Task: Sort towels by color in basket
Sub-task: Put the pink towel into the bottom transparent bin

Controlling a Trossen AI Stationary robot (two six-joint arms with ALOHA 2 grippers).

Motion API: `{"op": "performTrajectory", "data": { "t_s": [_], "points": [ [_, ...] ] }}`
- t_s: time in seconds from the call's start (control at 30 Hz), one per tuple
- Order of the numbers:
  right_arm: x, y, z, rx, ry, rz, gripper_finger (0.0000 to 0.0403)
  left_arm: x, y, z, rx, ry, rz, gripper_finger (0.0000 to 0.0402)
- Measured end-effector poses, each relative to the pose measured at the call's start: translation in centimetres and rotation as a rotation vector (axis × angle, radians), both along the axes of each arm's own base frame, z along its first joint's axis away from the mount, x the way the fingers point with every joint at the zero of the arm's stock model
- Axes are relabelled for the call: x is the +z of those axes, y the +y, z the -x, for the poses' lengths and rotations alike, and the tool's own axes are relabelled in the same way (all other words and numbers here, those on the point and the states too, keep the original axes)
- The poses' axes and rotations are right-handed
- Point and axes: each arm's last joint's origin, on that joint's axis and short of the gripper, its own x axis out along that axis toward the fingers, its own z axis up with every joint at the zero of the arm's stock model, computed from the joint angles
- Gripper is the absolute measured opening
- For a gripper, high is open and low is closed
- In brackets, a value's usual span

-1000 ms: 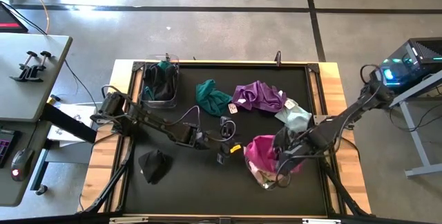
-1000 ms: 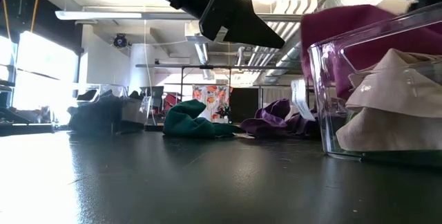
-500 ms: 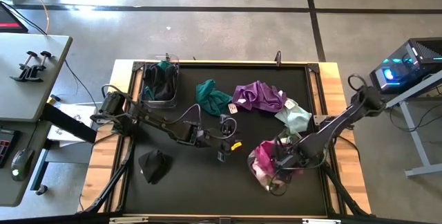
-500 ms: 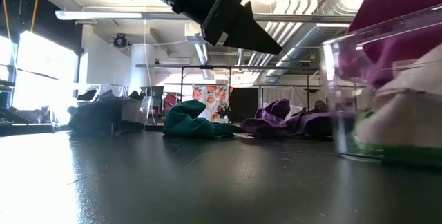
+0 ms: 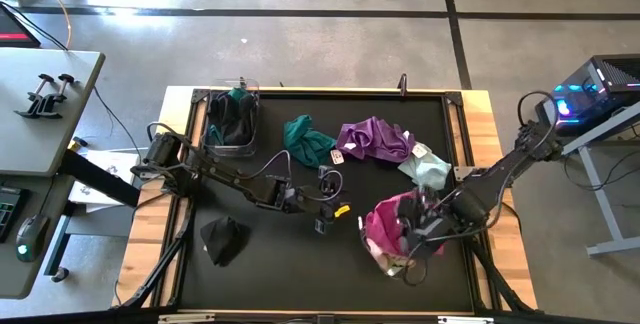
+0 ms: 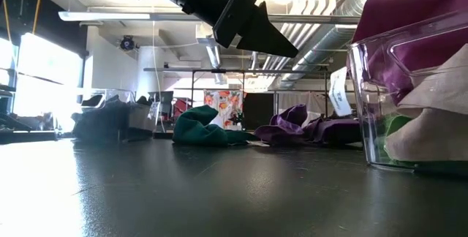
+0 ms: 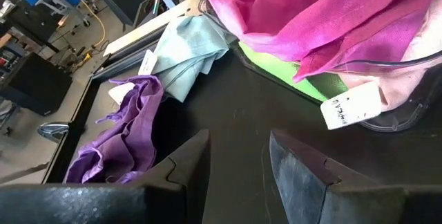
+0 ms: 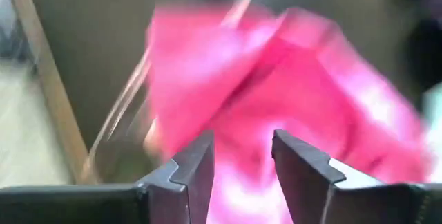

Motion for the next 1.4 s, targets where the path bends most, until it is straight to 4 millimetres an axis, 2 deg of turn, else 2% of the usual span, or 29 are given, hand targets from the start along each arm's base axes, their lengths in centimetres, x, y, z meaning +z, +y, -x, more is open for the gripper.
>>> {"op": "performTrajectory", "data": {
  "t_s": [0.13, 0.27, 0.4, 0.5, 0.6, 0.73, 1.0, 1.1, 1.3, 1.4],
  "points": [
    [-0.5, -2.2, -1.0, -0.183, -0.093, 0.155, 0.0144, 0.0, 0.0, 0.0, 0.0, -0.001, 0.0, 0.0135],
    [-3.0, -5.1, -1.7, -0.288, -0.007, 0.207, 0.0144, 0.0, 0.0, 0.0, 0.004, -0.002, 0.008, 0.0135],
    [-5.4, -7.4, -2.7, -0.236, 0.079, 0.14, 0.0144, 0.0, 0.0, 0.0, 0.006, -0.002, 0.012, 0.0135],
    [-5.8, -7.9, -3.4, -0.145, 0.102, 0.0, 0.0144, -0.1, 0.0, 0.0, 0.006, 0.006, 0.011, 0.0136],
    [-5.6, -7.7, -3.6, -0.089, 0.143, -0.144, 0.0144, -0.2, 0.0, 0.1, 0.007, 0.023, 0.008, 0.0135],
    [-5.5, -6.2, -3.1, -0.026, 0.2, -0.273, 0.0144, -0.3, 0.1, 0.2, 0.011, 0.036, 0.011, 0.0135],
    [-5.8, -2.5, -1.2, 0.009, 0.195, -0.207, 0.0144, -0.4, 0.1, 0.2, 0.011, 0.044, 0.009, 0.0135],
    [-7.3, -1.7, -0.3, 0.005, 0.179, -0.15, 0.0144, -0.4, 0.1, 0.2, 0.011, 0.044, 0.009, 0.0136],
    [-12.1, -1.4, 1.5, 0.006, 0.153, -0.122, 0.0144, -0.4, -0.1, 0.2, -0.033, 0.045, 0.017, 0.0135],
    [-12.5, -1.8, 1.7, 0.004, 0.171, -0.109, 0.0144, -0.4, -0.2, 0.2, -0.081, 0.055, 0.023, 0.0135]
  ]
}}
